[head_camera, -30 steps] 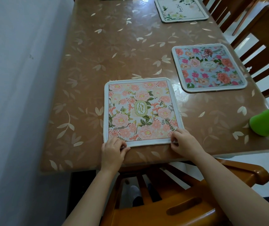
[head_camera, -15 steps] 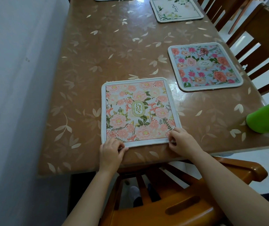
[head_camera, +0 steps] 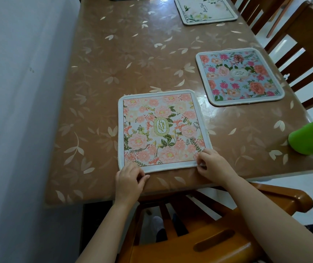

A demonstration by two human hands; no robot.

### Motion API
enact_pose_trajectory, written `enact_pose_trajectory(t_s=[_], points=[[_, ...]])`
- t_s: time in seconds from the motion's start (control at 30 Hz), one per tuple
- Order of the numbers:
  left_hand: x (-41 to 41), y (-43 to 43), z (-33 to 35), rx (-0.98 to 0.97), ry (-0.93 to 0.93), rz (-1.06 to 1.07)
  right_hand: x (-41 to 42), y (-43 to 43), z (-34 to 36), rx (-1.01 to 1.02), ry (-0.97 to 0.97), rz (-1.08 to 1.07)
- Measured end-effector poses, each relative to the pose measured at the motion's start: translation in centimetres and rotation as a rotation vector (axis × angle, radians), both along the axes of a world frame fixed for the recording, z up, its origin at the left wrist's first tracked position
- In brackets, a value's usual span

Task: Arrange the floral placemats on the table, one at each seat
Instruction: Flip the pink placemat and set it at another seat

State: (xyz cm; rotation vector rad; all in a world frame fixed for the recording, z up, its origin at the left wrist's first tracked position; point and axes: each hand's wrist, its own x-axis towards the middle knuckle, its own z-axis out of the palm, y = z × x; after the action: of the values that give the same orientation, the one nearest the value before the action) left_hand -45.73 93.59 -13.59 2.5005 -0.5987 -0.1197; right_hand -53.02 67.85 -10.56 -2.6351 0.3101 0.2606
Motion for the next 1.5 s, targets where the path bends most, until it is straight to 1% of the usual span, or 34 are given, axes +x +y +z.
enact_pose_trajectory(t_s=[0.07,0.17,0.23,0.3,0.37,0.43,0.53,0.63,0.77,0.87,1.07,1.3,1.43,1.5], points=[[0.1,-0.2,-0.1,-0.020,0.012,0.027,0.1,0.1,-0.1,-0.024,-0.011,-0.008],[0.5,-0.6,-0.2,-0.029,0.007,0.054,0.5,0.2,-0.6,-0.127,-0.061,0.006],[1.0,-1.2,-0.3,-0.002,0.000,0.011,0.8,0.4,-1.3,-0.158,-0.004,0.017],[1.6,-2.1,-0.6,0.089,0.062,-0.082,1.1,0.5,-2.3,-0.199,0.103,0.047],[2.3,-3.0,-1.4,0.259,0.088,-0.179,1.5,0.7,-3.3,-0.234,0.174,0.075],[3.1,-3.7,-2.0,0.400,0.069,-0.228,2.1,0.8,-3.8,-0.233,0.180,0.077],[5.0,-4.6,-2.2,0.473,0.057,-0.257,3.6,0.4,-4.2,-0.267,0.146,0.106],[7.0,-5.5,-2.3,0.481,0.023,-0.260,5.7,-0.2,-4.5,-0.304,0.122,0.148],[9.9,-7.2,-2.7,0.444,-0.001,-0.232,9.0,-1.1,-4.8,-0.332,0.064,0.161],[12.2,-8.4,-2.9,0.439,-0.029,-0.204,11.9,-1.9,-4.8,-0.307,0.024,0.175],[17.0,-11.0,-2.9,0.422,-0.029,-0.177,18.2,-3.7,-5.3,-0.280,-0.027,0.167],[19.9,-13.2,-3.5,0.424,-0.122,-0.037,21.9,-4.1,-6.1,-0.299,-0.093,0.029],[19.7,-13.1,-3.5,0.448,-0.093,0.042,21.4,-3.5,-6.1,-0.309,-0.085,-0.087],[19.0,-12.7,-3.5,0.430,-0.073,0.053,20.5,-3.0,-6.3,-0.299,-0.079,-0.134]])
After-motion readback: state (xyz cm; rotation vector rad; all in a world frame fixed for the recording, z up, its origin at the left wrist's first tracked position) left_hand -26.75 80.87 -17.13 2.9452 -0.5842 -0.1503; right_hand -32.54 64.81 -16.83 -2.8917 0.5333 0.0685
